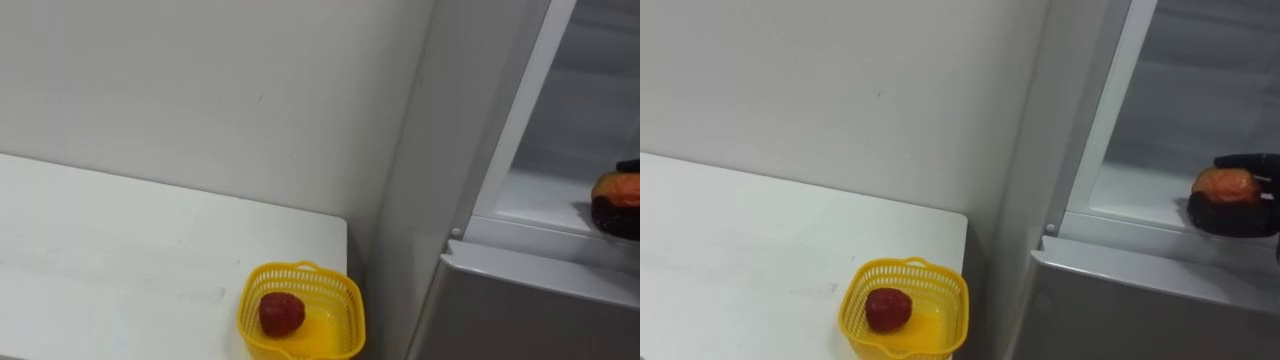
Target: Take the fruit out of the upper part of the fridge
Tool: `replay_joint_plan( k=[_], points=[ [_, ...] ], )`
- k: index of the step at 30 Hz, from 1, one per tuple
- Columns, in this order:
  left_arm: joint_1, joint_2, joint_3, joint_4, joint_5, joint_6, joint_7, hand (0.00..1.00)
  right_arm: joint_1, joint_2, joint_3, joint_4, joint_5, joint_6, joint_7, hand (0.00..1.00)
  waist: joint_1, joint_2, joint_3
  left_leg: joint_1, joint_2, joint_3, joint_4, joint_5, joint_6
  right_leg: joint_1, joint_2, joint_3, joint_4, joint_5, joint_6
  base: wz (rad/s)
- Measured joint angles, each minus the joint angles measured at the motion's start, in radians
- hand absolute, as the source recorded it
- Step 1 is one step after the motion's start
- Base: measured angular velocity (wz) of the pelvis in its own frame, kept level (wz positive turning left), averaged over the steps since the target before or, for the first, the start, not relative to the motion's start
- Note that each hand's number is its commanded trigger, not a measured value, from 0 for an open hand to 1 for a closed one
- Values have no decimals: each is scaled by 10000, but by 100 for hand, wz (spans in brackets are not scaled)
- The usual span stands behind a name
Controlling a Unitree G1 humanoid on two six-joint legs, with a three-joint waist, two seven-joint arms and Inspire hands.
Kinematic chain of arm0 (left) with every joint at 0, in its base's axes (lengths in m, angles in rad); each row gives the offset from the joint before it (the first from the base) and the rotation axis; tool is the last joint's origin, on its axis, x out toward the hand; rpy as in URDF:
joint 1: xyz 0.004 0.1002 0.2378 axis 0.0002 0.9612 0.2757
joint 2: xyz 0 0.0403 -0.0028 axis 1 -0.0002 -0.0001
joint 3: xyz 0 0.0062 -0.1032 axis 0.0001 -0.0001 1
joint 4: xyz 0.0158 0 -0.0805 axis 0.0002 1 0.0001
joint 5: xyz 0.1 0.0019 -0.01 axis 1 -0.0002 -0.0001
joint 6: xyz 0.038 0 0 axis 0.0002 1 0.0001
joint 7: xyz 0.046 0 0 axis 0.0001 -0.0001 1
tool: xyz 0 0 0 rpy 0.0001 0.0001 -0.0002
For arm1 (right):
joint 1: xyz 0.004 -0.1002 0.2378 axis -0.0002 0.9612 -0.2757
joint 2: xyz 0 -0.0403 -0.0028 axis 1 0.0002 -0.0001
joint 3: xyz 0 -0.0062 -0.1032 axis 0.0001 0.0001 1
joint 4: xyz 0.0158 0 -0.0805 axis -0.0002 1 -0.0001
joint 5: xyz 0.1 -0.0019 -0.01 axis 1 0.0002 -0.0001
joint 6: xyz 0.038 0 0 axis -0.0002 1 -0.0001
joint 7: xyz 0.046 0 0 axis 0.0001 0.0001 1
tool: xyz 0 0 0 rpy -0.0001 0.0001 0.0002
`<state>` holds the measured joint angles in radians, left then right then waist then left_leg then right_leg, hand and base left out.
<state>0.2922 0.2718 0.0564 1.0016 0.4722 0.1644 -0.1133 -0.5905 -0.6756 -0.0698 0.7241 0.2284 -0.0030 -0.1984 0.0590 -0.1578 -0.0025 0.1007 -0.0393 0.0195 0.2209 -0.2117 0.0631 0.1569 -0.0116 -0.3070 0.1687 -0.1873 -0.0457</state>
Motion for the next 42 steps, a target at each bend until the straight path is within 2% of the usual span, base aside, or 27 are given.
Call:
replay_joint_plan(
  k=[17,21,24,26,29,37,42],
  points=[
    [-22,86,-9,10,-83,-46,12,0,-33,0,0,-1,99,-71,26,100,-6,22,-9,-22,0,12,-1,0,1,-52,0,28,20,1,0,0],
    [-145,84,-5,29,-82,-32,12,0,-165,1,1,-85,63,14,8,100,-19,134,-41,-62,1,24,-2,1,1,-161,-3,54,29,2,-2,0],
    [-151,59,-4,26,-76,-23,12,0,-179,1,1,-337,17,138,2,100,-82,259,-122,-94,0,24,-22,1,2,-158,-2,55,63,3,-2,0],
    [-172,58,5,25,6,-6,12,0,-184,2,4,-509,22,196,-91,100,-72,294,-143,-77,6,39,-65,6,-1,-156,5,91,103,4,-4,-2],
    [-231,25,5,21,6,-6,17,0,-182,3,99,-998,25,273,-223,100,-68,422,-69,-56,16,83,-110,9,-5,-192,5,147,163,3,-4,-5],
    [-290,-16,184,14,1,-35,180,0,-124,44,106,-2584,136,285,-1017,100,-53,405,-62,-124,46,223,-181,43,-24,-367,36,280,157,-13,-25,-4],
    [-324,-101,-31,19,-2,-50,622,0,22,117,107,-3854,183,265,-1510,100,-138,357,-57,-201,49,226,-177,37,-23,-403,35,252,142,-11,-22,0]
  ],
)
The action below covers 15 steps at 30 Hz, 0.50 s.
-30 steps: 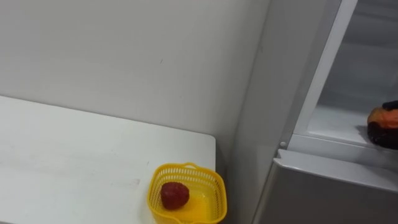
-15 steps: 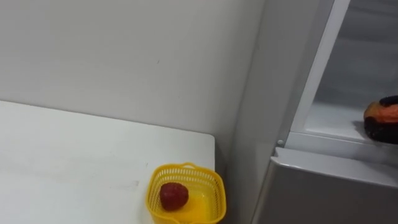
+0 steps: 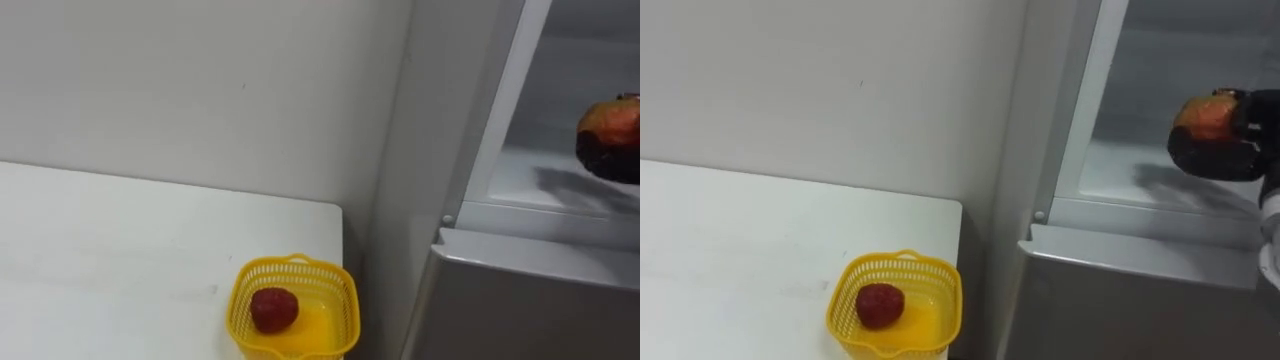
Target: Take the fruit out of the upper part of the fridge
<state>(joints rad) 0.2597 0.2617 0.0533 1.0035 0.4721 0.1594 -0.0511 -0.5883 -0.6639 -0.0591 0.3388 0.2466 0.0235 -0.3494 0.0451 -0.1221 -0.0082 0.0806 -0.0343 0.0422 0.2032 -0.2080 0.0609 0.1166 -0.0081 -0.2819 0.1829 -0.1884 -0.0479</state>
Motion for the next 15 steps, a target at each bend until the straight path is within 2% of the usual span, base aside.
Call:
replay_joint_plan(
  k=[3,8,10,13,15],
  points=[
    [0,-12,-51,0,-108,-16,233,0,673,62,-1,-1385,-145,-2,-396,100,-41,16,3,-3,6,-37,-4,-4,-1,-2,2,-36,14,1,2,2],
    [-28,-74,-205,0,-89,-44,471,0,1160,543,-2,-2660,-600,-4,-1045,100,-139,202,47,-14,13,-27,-6,-10,-1,6,1,-31,31,8,-1,0],
    [-141,-145,-210,6,-80,-60,383,0,1431,829,-2,-3121,-1611,-4,-1272,100,-138,304,3,-18,12,-19,-1,-11,-1,-5,-1,-11,48,9,-2,0],
    [-181,-186,-205,31,-84,-90,340,0,1510,933,1,-3477,-2152,-4,-1298,100,-121,457,-76,44,17,22,-1,-10,-1,32,3,25,52,12,-8,-2],
    [-178,-175,-196,69,-97,-98,287,0,1517,992,0,-3701,-2325,-16,-1327,100,-117,476,-56,125,33,66,-21,-8,-4,72,13,68,73,12,-8,-7]
  ],
)
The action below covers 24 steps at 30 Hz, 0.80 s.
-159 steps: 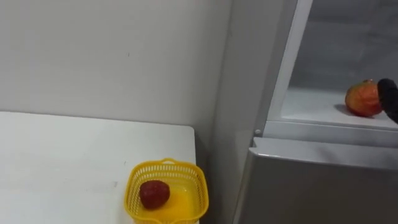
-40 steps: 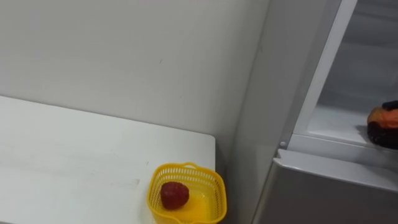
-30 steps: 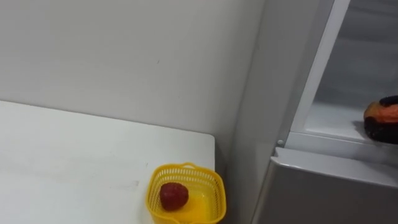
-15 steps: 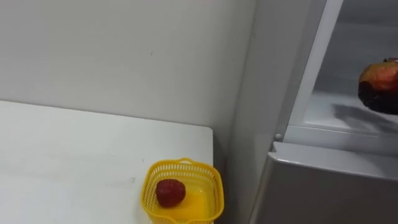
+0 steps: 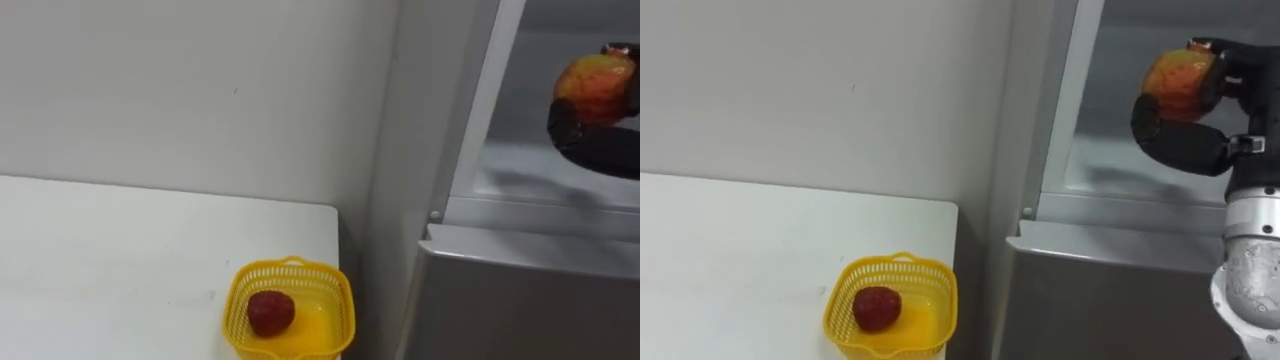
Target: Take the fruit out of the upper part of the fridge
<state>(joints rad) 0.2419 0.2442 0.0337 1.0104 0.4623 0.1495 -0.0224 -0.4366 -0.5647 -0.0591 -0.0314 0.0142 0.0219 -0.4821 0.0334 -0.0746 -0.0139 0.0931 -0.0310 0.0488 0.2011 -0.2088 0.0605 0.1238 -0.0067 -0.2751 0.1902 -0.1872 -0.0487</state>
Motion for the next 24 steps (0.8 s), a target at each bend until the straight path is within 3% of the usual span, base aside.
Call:
replay_joint_plan(
  k=[6,11,14,18,24],
  points=[
    [-5,-89,0,124,-8,-103,-98,0,283,270,-20,-1957,-1358,-147,-329,100,-29,-1,40,67,8,57,-50,4,-8,6,33,143,-23,1,-6,-5],
    [-86,-84,-2,125,6,-399,-85,0,363,574,64,-3404,-2765,-496,-267,100,41,-48,137,56,27,205,-111,3,-8,-62,52,276,-45,0,-7,-7],
    [-116,-83,-94,133,-3,-471,-85,0,474,680,576,-4305,-3523,-614,19,100,45,-76,129,34,23,259,-144,0,-4,-103,50,311,-89,2,-4,-7],
    [-351,-63,-462,414,-2,-698,-86,0,789,1007,1424,-4764,-4358,-1178,634,100,136,-61,124,43,20,280,-138,-1,0,-117,52,322,-84,11,3,0],
    [-1005,-73,-1105,1151,-16,-877,-113,0,847,1369,2359,-4804,-5436,-1326,1368,100,568,-26,114,47,40,257,-151,1,-4,-151,53,281,-4,12,3,1]
  ],
)
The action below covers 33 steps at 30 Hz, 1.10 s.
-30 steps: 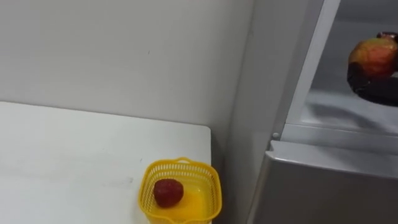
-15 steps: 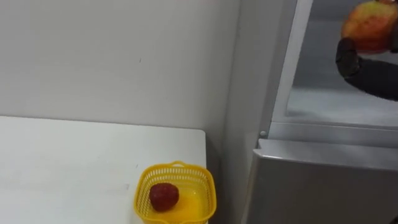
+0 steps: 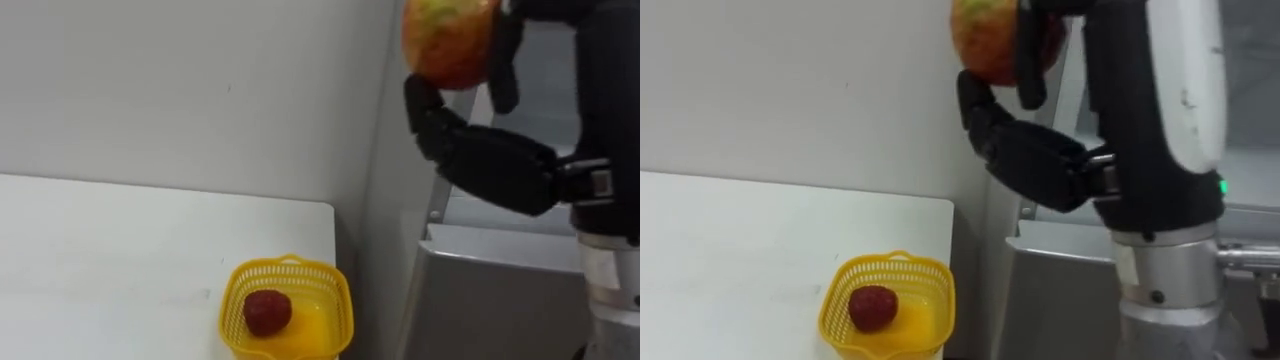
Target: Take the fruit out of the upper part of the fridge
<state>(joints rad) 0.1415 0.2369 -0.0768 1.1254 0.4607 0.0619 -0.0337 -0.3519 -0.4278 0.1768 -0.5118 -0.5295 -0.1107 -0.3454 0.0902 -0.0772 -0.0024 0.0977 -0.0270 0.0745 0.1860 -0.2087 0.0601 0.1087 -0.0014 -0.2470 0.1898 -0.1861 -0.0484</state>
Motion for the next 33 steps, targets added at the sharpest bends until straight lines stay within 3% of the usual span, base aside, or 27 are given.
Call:
replay_joint_plan(
  k=[7,10,15,18,26,30,33],
  points=[
    [-47,58,-198,9,22,-20,-253,0,-37,260,799,-35,-212,-104,830,100,330,-153,-62,-52,-9,-97,-59,0,-1,-31,-8,-40,10,0,0,2],
    [-186,125,-270,81,12,-28,-385,0,-38,404,948,-32,-210,-125,1153,100,440,-281,28,-79,-19,-165,-7,0,0,-5,-10,-70,3,1,0,6],
    [-211,122,-453,76,21,-38,-552,0,-39,612,1420,210,-175,-222,1716,100,575,-374,77,-118,-35,-211,27,-2,3,-2,-9,-61,-7,8,8,3],
    [-222,101,-523,77,25,-42,-649,0,-39,859,1726,537,-216,-207,2075,100,647,-373,80,-151,-36,-223,37,-3,4,-27,-3,-49,-13,10,10,0],
    [-248,130,-658,124,29,-30,-663,0,-36,860,2422,1906,-505,-179,2387,100,875,-326,117,-197,-35,-235,16,-3,4,-59,-5,-94,-30,11,10,0],
    [-237,127,-654,131,27,-25,-675,0,-26,865,2440,2838,-644,23,2392,100,963,-202,202,-241,-38,-244,29,-7,10,-84,-44,-302,-30,15,18,0],
    [-241,130,-643,128,28,-25,-684,0,-27,879,2436,3147,-746,47,2391,100,1035,-151,218,-389,-37,-247,91,-6,9,-230,-42,-294,-35,16,18,0]
  ],
)
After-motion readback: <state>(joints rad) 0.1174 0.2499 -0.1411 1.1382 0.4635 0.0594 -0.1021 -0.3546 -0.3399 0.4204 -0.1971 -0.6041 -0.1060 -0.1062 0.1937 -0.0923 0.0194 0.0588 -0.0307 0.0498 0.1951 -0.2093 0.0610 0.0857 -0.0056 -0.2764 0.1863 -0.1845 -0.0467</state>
